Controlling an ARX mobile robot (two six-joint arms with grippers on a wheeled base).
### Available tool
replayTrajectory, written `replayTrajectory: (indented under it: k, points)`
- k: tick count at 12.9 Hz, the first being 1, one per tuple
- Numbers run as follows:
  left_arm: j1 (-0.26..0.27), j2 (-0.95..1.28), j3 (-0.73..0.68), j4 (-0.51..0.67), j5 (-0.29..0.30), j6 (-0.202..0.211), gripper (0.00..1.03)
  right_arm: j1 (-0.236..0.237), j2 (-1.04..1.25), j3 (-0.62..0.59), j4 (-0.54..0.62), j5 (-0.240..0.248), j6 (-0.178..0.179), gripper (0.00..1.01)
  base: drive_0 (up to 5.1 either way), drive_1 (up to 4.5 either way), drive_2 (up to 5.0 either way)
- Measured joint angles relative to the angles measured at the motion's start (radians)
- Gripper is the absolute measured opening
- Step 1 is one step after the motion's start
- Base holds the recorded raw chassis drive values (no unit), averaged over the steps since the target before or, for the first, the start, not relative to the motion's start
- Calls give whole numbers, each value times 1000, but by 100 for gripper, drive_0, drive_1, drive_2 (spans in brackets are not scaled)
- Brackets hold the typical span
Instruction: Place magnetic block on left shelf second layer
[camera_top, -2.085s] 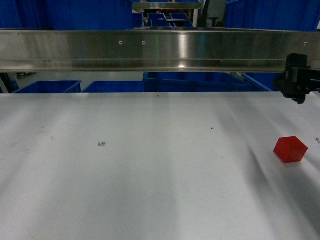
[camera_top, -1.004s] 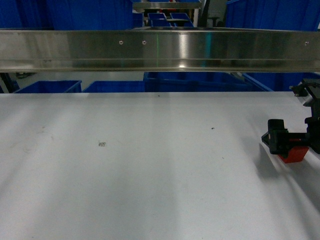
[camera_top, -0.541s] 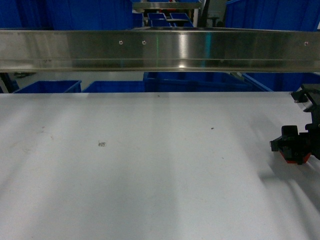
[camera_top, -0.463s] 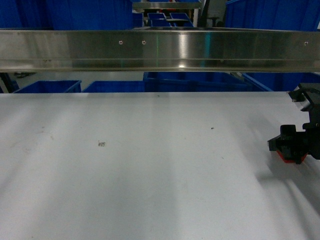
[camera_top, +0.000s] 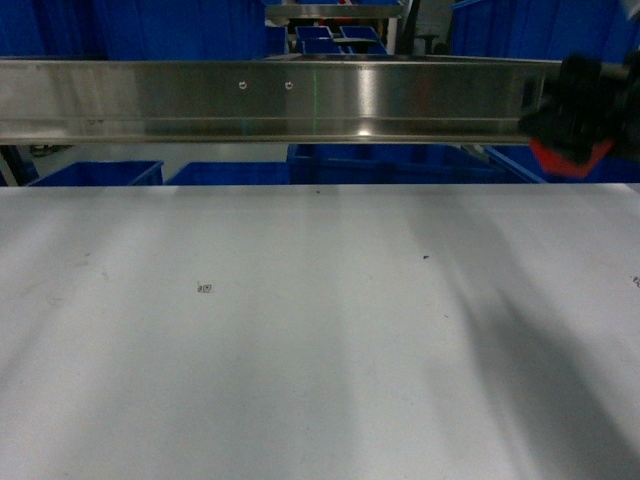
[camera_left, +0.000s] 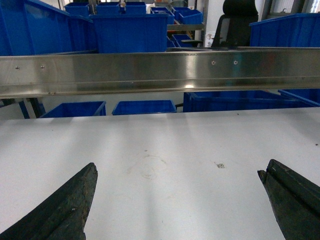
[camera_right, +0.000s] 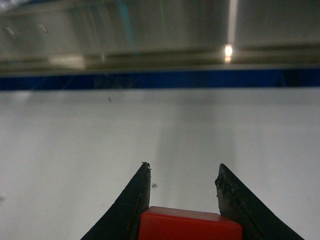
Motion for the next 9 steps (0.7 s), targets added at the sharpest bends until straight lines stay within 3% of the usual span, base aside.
replayTrajectory:
  k: [2,3,4,5,6,8,9]
  points:
    - [0,0,0,0,0,0,98,28,-170,-61,61,67,69,33,0,0,0]
    - [0,0,0,0,0,0,98,55,-288,-124,149,146,111,33,0,0,0]
    - [0,0,0,0,0,0,98,86,-386,-152,185,216,114,33,0,0,0]
    - [0,0,0,0,0,0,98,84,-436,-168,152,216,109,33,0,0,0]
    - [0,0,0,0,0,0,98,65,-438,-212,131,183,69,33,0,0,0]
    - [0,0,0,0,0,0,98,1,-407,-254,112,132,32,33,0,0,0]
    - [0,0,0,0,0,0,98,-18,-399,-255,107,129,13,33,0,0,0]
